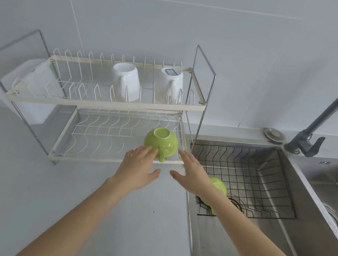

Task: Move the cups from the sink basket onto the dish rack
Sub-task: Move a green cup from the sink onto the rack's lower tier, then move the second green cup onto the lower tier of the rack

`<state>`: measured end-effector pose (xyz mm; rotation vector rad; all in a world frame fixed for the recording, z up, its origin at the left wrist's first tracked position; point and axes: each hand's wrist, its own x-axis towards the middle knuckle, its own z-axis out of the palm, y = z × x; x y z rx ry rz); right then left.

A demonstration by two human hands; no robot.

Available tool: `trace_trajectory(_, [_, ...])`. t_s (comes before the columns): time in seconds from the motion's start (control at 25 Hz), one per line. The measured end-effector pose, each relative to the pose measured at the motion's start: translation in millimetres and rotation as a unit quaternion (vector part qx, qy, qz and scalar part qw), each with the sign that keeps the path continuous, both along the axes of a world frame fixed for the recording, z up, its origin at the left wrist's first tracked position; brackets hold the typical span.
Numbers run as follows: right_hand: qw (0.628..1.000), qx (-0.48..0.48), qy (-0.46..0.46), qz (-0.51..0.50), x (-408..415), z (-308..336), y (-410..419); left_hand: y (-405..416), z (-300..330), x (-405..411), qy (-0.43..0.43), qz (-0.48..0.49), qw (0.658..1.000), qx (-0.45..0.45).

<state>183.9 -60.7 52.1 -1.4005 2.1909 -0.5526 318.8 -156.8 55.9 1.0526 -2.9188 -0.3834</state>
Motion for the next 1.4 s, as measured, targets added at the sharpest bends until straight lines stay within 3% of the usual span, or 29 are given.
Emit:
trace_trajectory(0.4, [0.996,0.044,0.008,-0.073,-37,-30,79,70,-22,-41,-0.059,-0.073,0.995,0.037])
trace_trajectory(0.76, [0.993,0.101,0.02,-0.051,-125,-52,95,91,-47,-125,-0.063,-0.056,0.993,0.081])
trace_trajectory(1.16, [0.984,0.163,-0.073,-0.019,-190,-101,79,89,-96,-192,-0.073,0.069,0.97,0.22])
trace_trajectory(1.4, [0.964,0.214,-0.151,-0.043,-211,-138,65,78,-139,-225,0.007,0.199,0.912,0.359])
